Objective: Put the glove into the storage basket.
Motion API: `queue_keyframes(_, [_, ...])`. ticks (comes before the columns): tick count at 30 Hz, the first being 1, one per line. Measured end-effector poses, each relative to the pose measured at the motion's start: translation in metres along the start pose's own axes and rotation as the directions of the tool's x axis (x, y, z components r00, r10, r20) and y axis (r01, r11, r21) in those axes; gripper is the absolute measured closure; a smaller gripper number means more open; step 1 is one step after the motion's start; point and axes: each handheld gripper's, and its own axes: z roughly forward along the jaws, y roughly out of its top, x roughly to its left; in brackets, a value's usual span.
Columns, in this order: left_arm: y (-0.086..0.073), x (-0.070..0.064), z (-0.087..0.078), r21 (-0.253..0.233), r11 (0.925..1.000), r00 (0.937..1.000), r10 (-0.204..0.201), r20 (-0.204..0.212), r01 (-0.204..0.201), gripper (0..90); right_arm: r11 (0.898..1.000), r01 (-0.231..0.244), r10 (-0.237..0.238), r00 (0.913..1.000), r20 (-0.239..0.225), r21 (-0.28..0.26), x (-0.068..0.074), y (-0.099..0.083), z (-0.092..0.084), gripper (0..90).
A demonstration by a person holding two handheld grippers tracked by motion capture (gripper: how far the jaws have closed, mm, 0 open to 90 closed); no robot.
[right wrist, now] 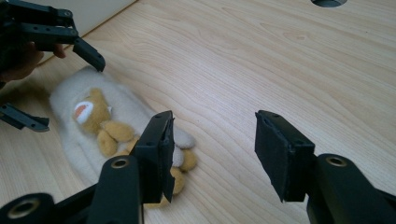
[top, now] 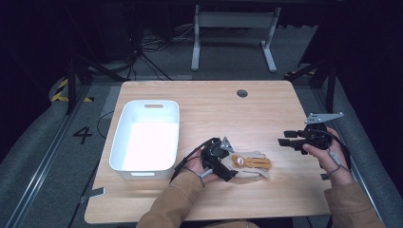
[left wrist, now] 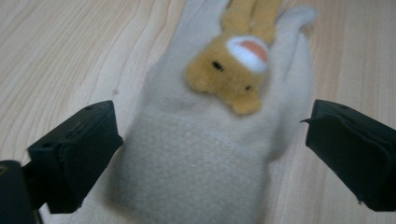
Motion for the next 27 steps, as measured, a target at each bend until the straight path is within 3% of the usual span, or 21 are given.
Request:
queue_keyframes(5, [0.000, 0.000, 0.008, 0.029, 0.9994, 0.9998, 0.018, -0.010, -0.017, 0.0, 1.000, -0.001, 0.001, 1.0000, -0.004, 0.004, 0.000, 0.000, 0.002, 48.2])
queue_keyframes(17, [-0.004, 0.001, 0.022, 0.068, 0.9961, 0.9984, 0.055, 0.014, -0.056, 0.0, 1.000, 0.003, -0.003, 0.9999, -0.011, 0.009, 0.001, 0.000, 0.003, 48.1])
queue_keyframes(27, [-0.005, 0.001, 0.029, 0.086, 0.9940, 0.9975, 0.069, -0.014, -0.068, 0.0, 1.000, 0.003, -0.003, 0.9999, -0.015, 0.006, 0.002, 0.000, 0.004, 47.8])
